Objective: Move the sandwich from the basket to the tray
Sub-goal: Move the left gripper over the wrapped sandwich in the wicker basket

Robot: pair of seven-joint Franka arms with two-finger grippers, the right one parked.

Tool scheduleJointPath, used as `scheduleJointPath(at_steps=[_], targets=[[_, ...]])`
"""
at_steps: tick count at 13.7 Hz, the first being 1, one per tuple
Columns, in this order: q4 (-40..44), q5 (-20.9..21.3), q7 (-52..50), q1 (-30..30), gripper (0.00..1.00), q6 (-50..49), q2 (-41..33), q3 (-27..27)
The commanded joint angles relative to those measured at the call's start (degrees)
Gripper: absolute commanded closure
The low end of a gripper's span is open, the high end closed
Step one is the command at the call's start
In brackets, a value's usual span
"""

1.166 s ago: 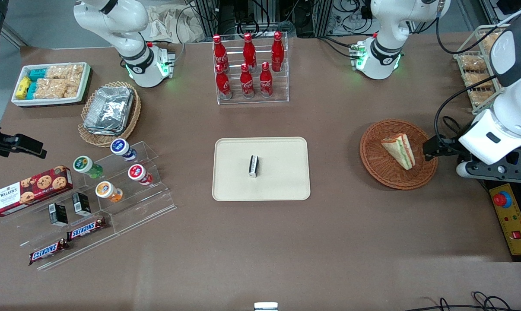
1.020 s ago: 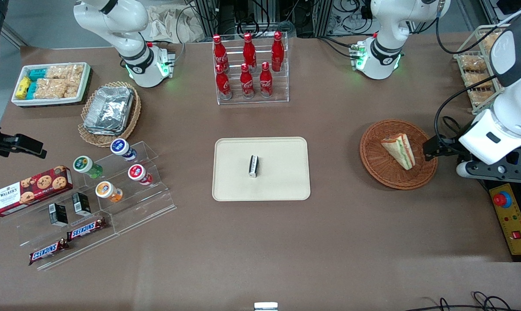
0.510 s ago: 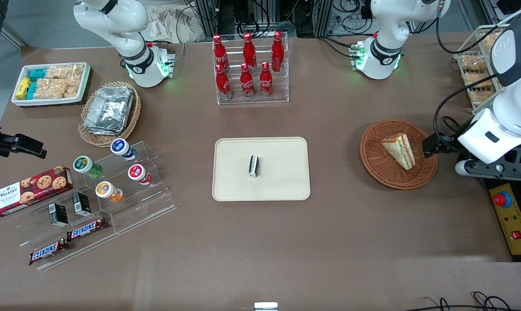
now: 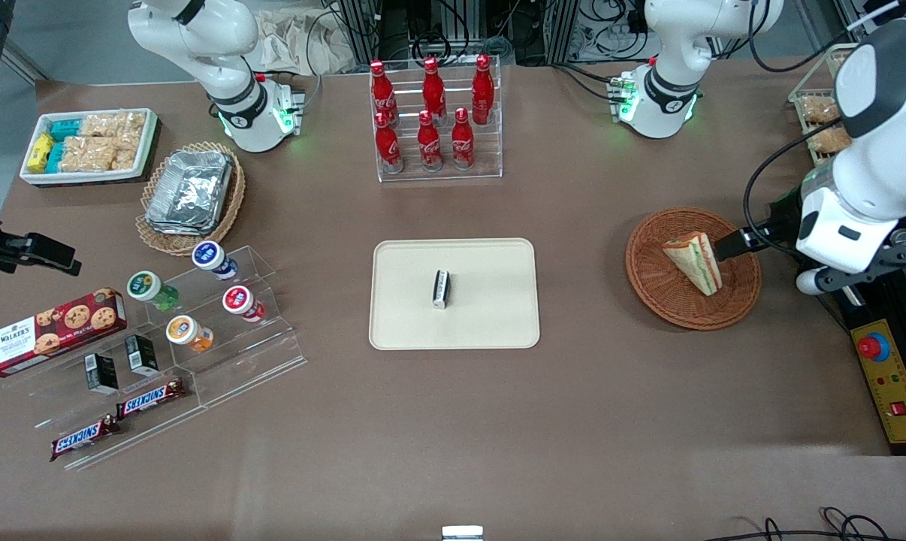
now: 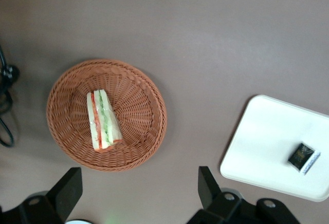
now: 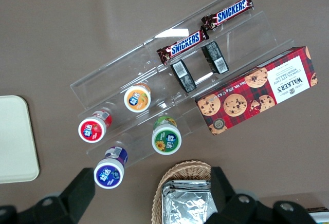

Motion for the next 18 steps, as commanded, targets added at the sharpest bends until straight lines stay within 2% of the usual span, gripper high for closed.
scheduleJointPath(at_steps=[1, 3, 6, 10, 13, 15, 18], targets=[[-19.01, 1.44, -4.63, -0.31, 0.0, 9.63, -10.8, -1.13], [-27.54, 3.48, -7.08, -0.14, 0.0, 15.17, -14.15, -1.67], [-32.67, 6.28, -7.18, 0.3, 0.0, 18.78, -14.69, -1.67], [-44.96, 6.91, -7.09, 0.39, 0.0, 32.65, -16.8, -1.58], [-51.39, 6.82, -7.18, 3.37, 0.0, 43.92, -13.92, -1.32], [-51.41, 6.73, -7.27, 8.44, 0.0, 46.21, -9.61, -1.31], [-52.19, 6.56, -7.44, 12.5, 0.0, 51.48, -4.52, -1.31]])
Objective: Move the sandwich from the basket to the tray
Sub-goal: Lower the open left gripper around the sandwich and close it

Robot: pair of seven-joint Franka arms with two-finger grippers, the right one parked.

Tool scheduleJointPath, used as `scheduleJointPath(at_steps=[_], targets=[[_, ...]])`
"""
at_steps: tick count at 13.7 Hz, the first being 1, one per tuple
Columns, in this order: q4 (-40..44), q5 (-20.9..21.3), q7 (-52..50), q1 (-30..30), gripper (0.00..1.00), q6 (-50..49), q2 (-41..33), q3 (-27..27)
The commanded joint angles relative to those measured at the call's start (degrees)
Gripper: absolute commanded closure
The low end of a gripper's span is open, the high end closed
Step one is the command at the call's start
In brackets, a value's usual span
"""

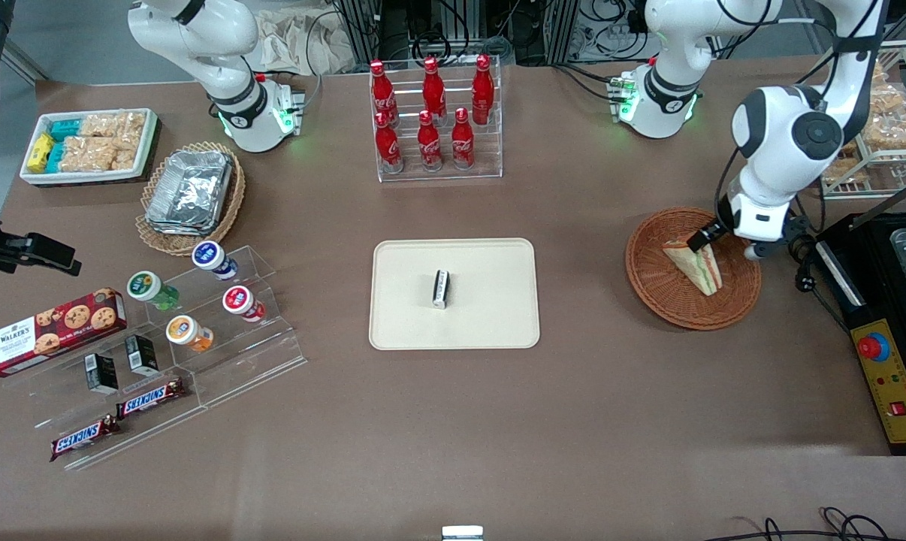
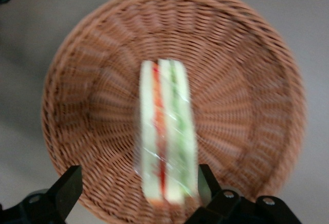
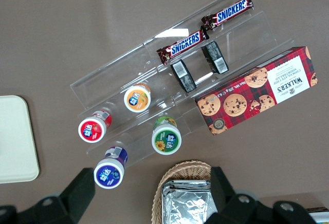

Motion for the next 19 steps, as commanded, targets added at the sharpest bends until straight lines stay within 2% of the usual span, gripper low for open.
scheduleJointPath(at_steps=[1, 7, 12, 19], targets=[[-0.43, 0.58, -1.45, 3.09, 0.0, 5.71, 4.91, -0.66], [0.1, -0.56, -5.48, 2.31, 0.0, 6.08, 5.45, -1.01], [1.76, -0.82, -4.96, 2.31, 0.0, -0.6, 1.41, -1.18], [4.14, -6.09, -5.49, -0.84, 0.0, -0.96, 2.02, -1.54]])
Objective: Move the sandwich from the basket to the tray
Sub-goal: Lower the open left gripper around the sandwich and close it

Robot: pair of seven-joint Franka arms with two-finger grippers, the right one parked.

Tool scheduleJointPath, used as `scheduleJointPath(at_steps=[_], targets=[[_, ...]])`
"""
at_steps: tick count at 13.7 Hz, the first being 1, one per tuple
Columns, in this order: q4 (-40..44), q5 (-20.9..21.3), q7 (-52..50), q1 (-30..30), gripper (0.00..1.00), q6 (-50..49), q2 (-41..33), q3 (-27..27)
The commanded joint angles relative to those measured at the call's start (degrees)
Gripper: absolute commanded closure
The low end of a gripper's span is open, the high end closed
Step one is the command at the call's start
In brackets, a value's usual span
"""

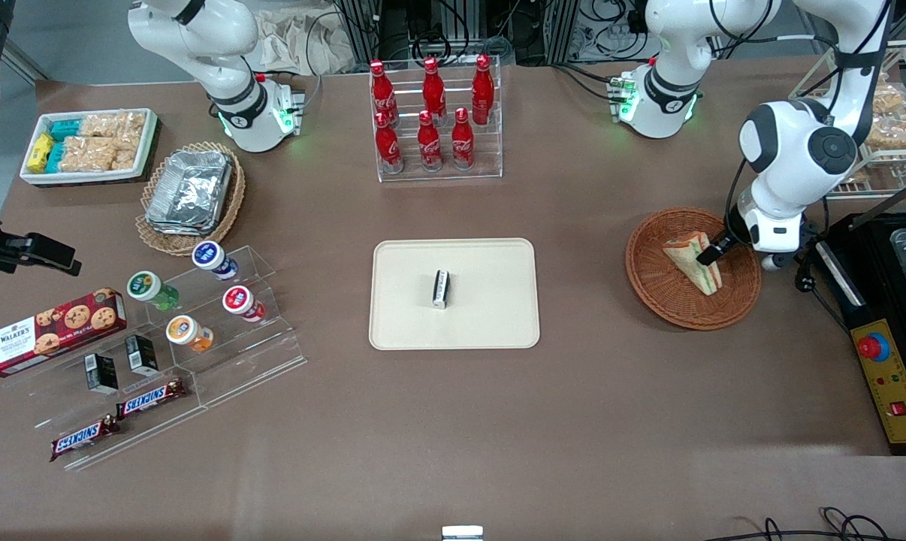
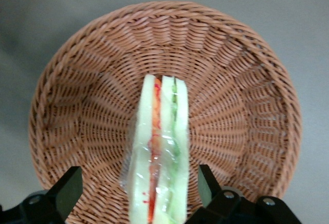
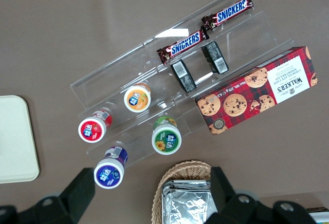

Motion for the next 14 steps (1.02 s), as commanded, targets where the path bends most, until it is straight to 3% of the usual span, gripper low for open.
scheduleJointPath(at_steps=[1, 9, 10, 13, 14], targets=[[1.42, -1.56, -1.09, -2.48, 0.0, -1.34, 0.34, -0.02], [0.1, -1.47, 5.24, -0.38, 0.01, 9.37, 9.04, 0.25], [0.1, -1.56, 5.16, -0.38, 0.12, 9.82, 9.83, 0.25], [0.1, -1.65, 5.07, -0.38, 0.26, 10.0, 10.19, 0.25], [0.1, -1.74, 5.07, -0.46, 0.47, 10.0, 10.28, 0.25]])
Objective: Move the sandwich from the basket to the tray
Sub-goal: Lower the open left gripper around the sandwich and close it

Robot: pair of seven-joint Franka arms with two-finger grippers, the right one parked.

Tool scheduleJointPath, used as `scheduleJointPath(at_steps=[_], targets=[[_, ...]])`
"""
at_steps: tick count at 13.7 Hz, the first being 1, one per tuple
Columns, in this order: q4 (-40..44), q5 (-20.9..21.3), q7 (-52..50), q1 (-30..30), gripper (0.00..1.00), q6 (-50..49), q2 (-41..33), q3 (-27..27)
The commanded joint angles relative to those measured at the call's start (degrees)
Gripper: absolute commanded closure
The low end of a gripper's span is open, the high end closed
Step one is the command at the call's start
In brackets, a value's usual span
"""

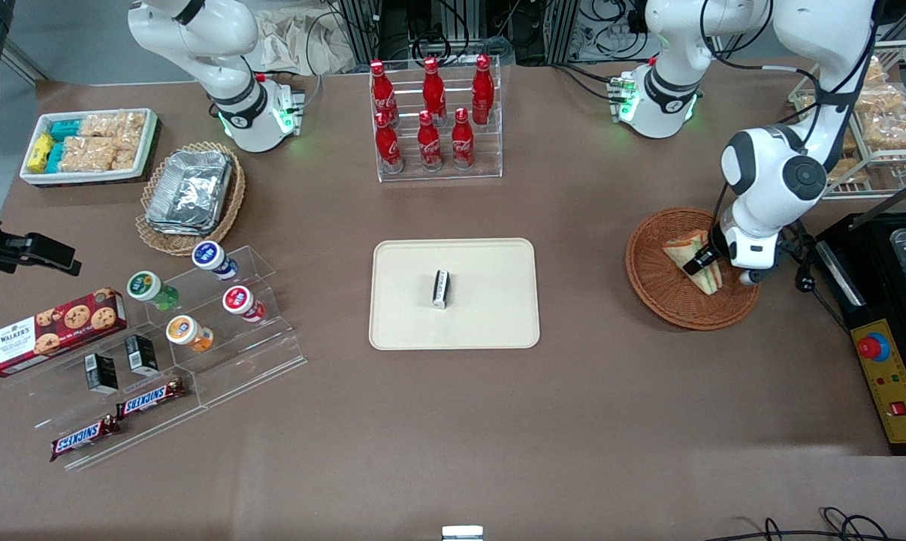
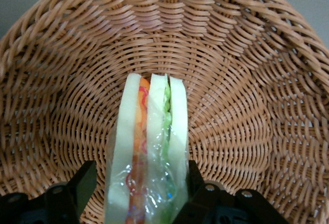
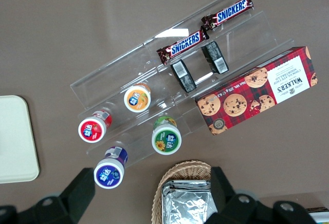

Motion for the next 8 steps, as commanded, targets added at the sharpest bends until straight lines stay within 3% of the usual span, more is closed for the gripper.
scheduleJointPath(at_steps=[1, 2, 5, 8], targets=[[0.28, -1.23, 0.78, 0.0, 0.84, 0.99, 0.27, -0.17], [0.28, -1.24, 0.61, -0.18, 1.0, 0.99, 0.27, -0.17], [0.63, -1.24, 0.43, -0.62, 1.0, -0.32, -2.17, -0.43], [4.04, -0.98, 1.21, -0.7, 1.0, -12.06, -8.57, -4.02]])
